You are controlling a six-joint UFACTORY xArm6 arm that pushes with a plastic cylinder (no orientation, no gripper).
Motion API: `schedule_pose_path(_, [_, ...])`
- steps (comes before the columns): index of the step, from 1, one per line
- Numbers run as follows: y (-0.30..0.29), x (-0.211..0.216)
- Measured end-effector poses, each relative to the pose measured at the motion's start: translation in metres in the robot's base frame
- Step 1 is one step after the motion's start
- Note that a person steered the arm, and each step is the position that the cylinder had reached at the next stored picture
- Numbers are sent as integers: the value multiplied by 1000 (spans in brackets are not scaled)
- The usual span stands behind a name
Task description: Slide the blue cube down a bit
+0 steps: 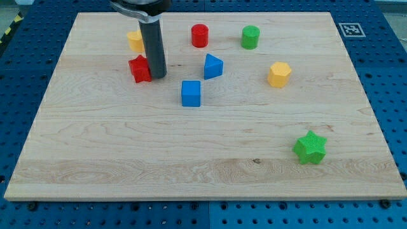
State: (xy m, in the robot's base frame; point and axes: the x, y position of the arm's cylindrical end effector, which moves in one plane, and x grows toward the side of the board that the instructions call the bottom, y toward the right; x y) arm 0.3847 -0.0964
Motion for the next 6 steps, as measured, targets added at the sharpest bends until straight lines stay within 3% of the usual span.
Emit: schedule_pose_path(6, [93, 47])
